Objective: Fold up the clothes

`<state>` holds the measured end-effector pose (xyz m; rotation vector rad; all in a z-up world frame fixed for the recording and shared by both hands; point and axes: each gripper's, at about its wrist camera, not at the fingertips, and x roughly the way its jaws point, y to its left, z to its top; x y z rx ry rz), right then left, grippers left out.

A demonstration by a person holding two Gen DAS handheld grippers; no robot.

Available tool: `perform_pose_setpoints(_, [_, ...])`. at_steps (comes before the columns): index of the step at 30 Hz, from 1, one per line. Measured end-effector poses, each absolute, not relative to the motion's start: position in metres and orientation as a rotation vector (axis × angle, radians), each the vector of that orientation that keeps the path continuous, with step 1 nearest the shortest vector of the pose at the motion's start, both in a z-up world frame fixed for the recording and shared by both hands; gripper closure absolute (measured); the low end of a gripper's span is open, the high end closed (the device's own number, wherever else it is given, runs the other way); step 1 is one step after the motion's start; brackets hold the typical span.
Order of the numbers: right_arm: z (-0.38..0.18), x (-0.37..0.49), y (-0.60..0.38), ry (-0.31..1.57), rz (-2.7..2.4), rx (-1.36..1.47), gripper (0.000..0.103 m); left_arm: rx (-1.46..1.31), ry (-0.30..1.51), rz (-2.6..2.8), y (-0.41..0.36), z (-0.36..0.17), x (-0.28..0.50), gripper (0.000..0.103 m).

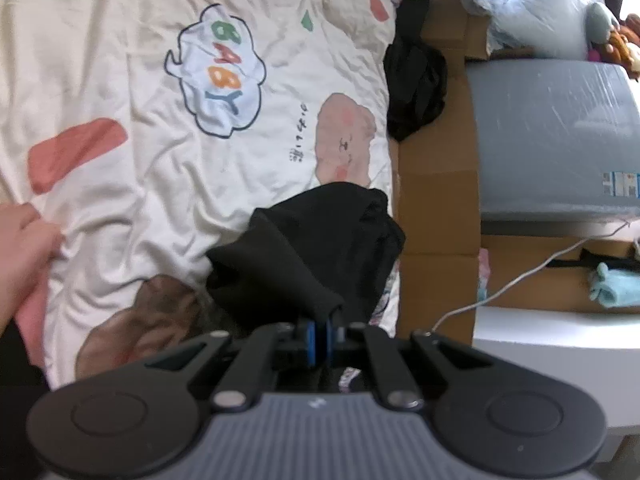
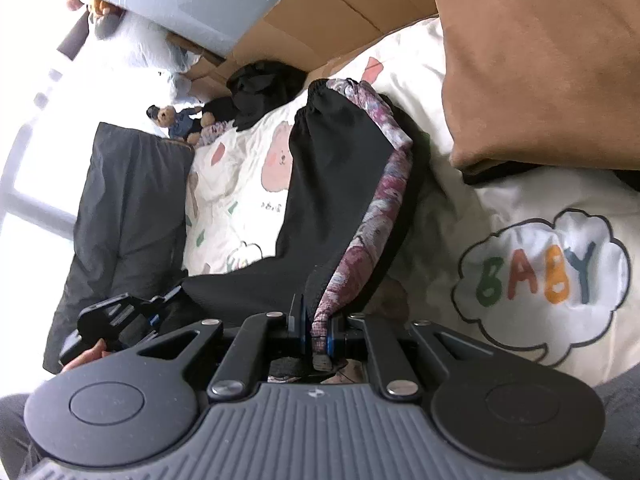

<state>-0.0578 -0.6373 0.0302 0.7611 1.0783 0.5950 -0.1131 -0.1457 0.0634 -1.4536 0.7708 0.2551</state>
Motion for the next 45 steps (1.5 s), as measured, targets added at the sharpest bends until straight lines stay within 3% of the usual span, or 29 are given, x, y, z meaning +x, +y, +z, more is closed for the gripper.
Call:
perform_pose_setpoints(14, [0.041,0.035,-0.616,0.940,0.547,0.867,0.094,-1.557,0.711,0.260,-0.120,0.037,-0.042,0.098])
perform_pose_setpoints(45, [-0.039,0.192,-0.570,1.038,0.311,0.876,0.093,-1.575,0.840,0.284,-0.093,-0.071,0.109,0.097])
